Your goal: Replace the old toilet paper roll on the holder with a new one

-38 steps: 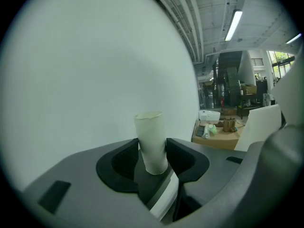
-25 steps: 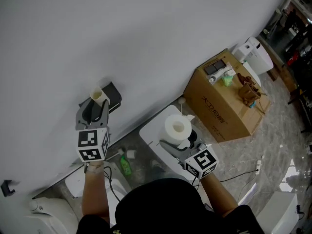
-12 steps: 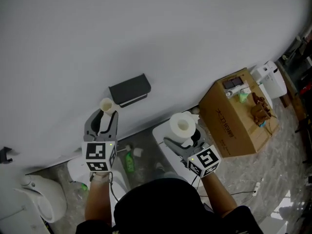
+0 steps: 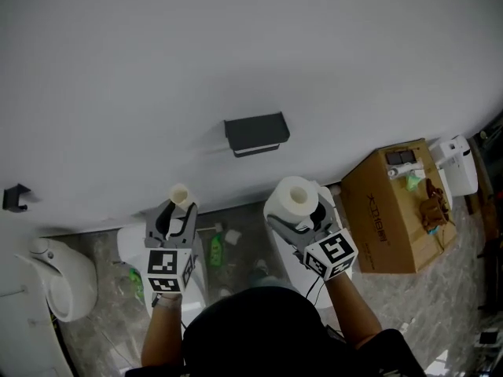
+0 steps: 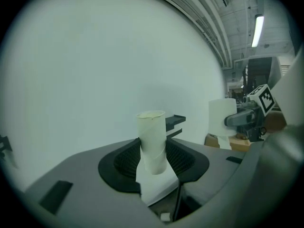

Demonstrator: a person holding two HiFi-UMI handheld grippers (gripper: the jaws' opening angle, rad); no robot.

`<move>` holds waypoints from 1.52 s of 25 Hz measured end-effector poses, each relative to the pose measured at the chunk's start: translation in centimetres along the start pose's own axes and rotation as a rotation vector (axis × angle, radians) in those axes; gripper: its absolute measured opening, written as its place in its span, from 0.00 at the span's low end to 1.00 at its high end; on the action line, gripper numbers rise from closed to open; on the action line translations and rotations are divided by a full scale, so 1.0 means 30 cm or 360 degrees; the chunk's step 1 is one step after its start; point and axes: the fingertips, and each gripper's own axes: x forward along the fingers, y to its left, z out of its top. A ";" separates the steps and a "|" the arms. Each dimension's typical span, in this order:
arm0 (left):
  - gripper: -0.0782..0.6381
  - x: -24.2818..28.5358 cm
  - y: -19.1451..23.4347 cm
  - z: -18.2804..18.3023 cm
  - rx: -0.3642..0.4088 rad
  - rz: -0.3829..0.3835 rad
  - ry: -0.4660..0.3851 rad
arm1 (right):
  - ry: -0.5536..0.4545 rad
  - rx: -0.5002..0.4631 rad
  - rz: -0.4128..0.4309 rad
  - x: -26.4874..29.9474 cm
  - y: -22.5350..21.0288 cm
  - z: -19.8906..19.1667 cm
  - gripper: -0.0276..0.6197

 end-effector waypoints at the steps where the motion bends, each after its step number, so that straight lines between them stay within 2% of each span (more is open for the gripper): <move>1: 0.36 -0.020 0.009 -0.019 -0.0012 0.0014 0.0011 | -0.0004 -0.0004 0.0013 0.021 0.005 0.010 0.71; 8: 0.36 -0.123 0.061 -0.124 -0.0065 0.0102 0.0085 | -0.0071 -0.0049 0.0017 0.195 -0.037 0.160 0.71; 13: 0.36 -0.160 0.097 -0.159 -0.0107 0.0165 0.0118 | -0.0108 -0.0115 -0.0020 0.344 -0.097 0.287 0.71; 17: 0.36 -0.166 0.133 -0.176 -0.0123 0.0224 0.0124 | -0.0098 -0.0136 -0.0048 0.457 -0.142 0.330 0.71; 27: 0.36 -0.166 0.179 -0.221 -0.0165 0.0328 0.0203 | 0.0030 -0.0183 -0.0136 0.672 -0.245 0.260 0.71; 38: 0.36 -0.164 0.203 -0.251 -0.0197 0.0380 0.0250 | 0.0104 -0.0265 -0.0211 0.754 -0.262 0.187 0.72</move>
